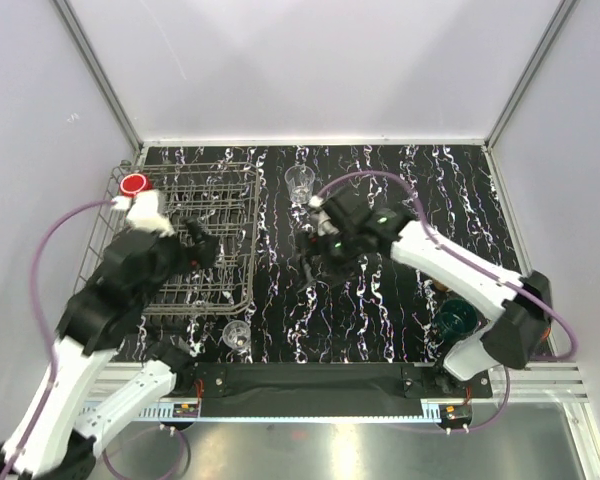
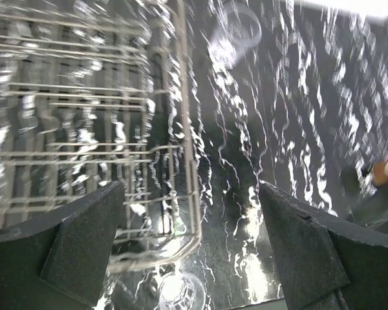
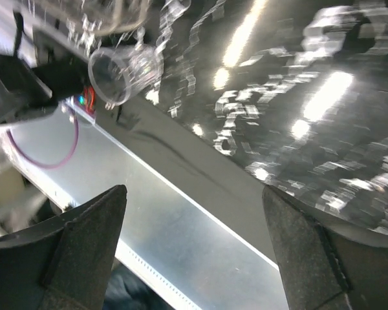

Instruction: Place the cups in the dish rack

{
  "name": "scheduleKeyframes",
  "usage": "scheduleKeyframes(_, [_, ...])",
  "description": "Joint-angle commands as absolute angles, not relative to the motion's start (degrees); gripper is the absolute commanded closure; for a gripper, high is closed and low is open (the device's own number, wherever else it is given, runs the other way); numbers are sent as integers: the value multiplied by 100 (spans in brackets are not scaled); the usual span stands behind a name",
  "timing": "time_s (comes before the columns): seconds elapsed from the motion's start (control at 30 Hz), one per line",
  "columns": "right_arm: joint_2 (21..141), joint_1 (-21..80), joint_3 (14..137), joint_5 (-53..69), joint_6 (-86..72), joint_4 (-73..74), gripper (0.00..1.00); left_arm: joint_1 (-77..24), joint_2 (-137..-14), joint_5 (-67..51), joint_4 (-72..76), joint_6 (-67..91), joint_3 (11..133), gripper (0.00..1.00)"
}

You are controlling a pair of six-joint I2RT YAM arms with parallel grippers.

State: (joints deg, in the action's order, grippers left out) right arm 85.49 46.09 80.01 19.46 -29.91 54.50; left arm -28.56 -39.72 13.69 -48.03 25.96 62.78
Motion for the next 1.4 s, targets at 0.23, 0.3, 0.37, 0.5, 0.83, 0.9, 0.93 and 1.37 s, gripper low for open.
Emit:
scheduleKeyframes(0.23, [10159, 6371, 8332, 1231, -4094, 4097, 26, -2839, -2461, 2303, -6581, 3295, 6810, 9])
scheduleKeyframes(0.3, [10291, 6538, 8341, 1135, -4340, 3868, 35, -2839, -2356, 2172, -6749, 3366, 6899, 9])
scheduleKeyframes(0.37, [10459, 6627, 8358, 1125, -4456, 3623, 38, -2830, -2242, 2057, -6908, 3410, 7013, 9])
scheduleKeyframes(0.5, [10617, 6759, 8437, 871, -4824, 3366, 41, -2830, -1987, 1793, -7066, 3401, 7242, 9])
scheduleKeyframes(0.83, [11267, 6917, 8639, 624, -5387, 3085, 52, -2839, -1881, 1573, -7777, 3761, 7795, 9])
scheduleKeyframes(0.9, [11346, 6987, 8605, 606, -5501, 2998, 52, -2830, -1890, 1573, -7866, 3788, 7962, 9])
scheduleKeyframes(0.93, [11347, 7022, 8587, 589, -5528, 2936, 52, -2830, -1898, 1573, -7918, 3788, 8015, 9])
scheduleKeyframes(1.37, [11242, 7286, 8176, 27, -6196, 3260, 100, -2830, -1978, 336, -7648, 3586, 8174, 9])
